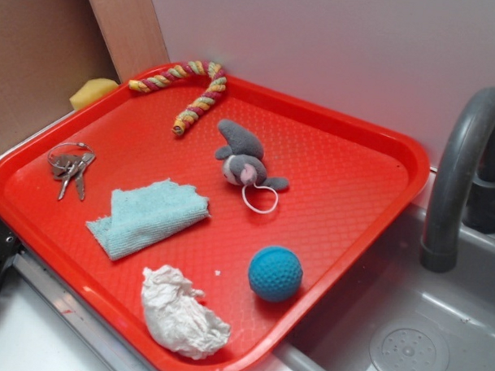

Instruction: Grab the gray animal.

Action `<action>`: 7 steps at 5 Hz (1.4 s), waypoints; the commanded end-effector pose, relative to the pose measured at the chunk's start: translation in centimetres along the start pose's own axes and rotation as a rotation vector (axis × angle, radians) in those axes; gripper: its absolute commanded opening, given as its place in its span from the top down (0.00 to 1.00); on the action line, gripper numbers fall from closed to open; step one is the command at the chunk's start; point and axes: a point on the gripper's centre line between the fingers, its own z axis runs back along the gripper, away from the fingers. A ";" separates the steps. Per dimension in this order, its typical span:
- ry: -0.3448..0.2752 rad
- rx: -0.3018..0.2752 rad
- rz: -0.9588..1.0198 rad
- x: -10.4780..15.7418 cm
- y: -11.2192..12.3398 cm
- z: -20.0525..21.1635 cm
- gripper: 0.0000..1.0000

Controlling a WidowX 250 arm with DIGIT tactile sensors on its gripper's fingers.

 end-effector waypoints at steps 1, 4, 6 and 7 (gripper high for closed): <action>0.000 0.000 0.000 0.0 0.0 0.0 0.00; -0.026 -0.114 0.528 7.7 -3.6 -3.0 0.00; -0.080 -0.151 0.610 14.1 -5.9 -11.0 0.00; -0.043 -0.177 0.537 15.4 -6.7 -15.6 0.00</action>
